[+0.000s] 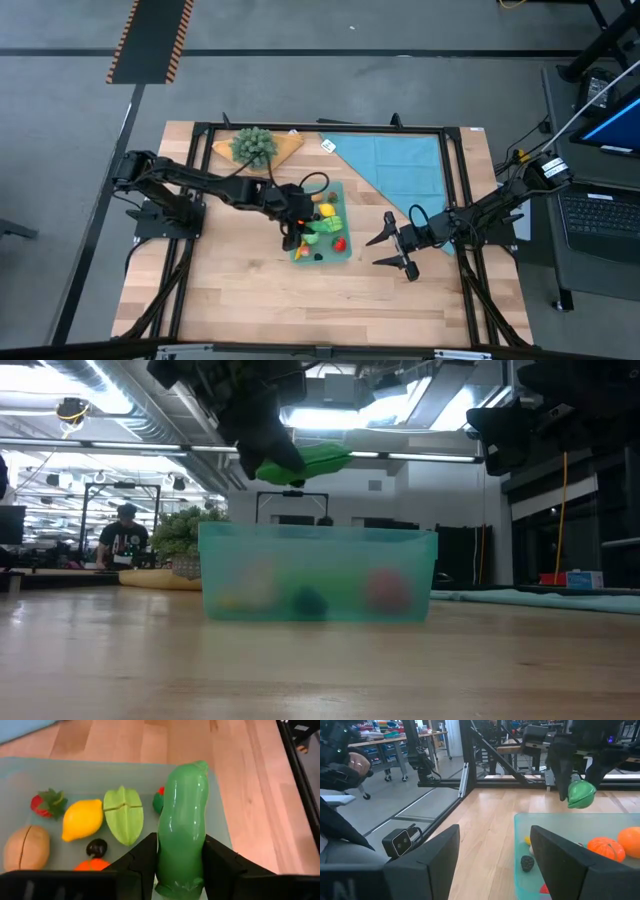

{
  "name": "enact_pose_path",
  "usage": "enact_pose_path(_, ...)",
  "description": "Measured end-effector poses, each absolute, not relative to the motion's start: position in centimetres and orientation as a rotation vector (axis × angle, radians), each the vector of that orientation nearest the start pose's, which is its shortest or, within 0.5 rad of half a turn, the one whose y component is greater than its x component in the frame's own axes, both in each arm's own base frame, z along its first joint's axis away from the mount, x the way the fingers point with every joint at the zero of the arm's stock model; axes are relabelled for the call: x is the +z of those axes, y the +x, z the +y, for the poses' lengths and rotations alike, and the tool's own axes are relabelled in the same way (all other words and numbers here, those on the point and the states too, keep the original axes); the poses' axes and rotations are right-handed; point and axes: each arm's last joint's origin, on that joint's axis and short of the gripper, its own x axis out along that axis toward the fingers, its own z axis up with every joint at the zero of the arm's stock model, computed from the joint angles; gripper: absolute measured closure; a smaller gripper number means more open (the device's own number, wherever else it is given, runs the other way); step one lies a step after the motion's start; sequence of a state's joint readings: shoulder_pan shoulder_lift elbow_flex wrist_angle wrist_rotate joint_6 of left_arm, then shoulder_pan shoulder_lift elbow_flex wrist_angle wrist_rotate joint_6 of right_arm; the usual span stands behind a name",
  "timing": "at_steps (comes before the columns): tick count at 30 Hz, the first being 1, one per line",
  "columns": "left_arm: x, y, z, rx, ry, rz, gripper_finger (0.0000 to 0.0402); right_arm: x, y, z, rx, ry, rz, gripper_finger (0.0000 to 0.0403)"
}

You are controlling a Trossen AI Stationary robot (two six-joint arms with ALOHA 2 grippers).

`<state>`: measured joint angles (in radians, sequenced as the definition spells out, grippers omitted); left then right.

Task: Pick and placing Produce into tupperware
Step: Put the peas into the bin

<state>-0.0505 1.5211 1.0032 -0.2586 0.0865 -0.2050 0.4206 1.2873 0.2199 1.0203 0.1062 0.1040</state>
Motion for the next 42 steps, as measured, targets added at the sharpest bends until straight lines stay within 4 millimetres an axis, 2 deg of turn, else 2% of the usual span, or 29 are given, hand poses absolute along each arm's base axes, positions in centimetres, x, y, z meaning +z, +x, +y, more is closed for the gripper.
enact_pose_path(14,23.2,31.7,-2.6,-0.041,-0.212,0.813,0.0284,16.6,19.7,8.1,0.293,0.114,0.073,0.0157)
enact_pose_path(20,21.2,32.7,-3.3,-0.053,-0.206,0.857,0.0290,16.6,19.7,8.1,0.293,0.113,0.077,0.0157)
enact_pose_path(27,17.7,34.4,-3.5,-0.081,-0.225,0.912,0.0282,16.5,19.7,8.1,0.293,0.113,0.080,0.0157)
enact_pose_path(33,15.8,35.3,-3.5,-0.112,-0.245,0.926,0.0290,16.5,19.7,8.1,0.293,0.113,0.080,0.0157)
enact_pose_path(42,16.0,35.9,-3.6,-0.182,-0.266,0.862,0.0284,16.5,19.7,8.1,0.293,0.111,0.081,0.0157)
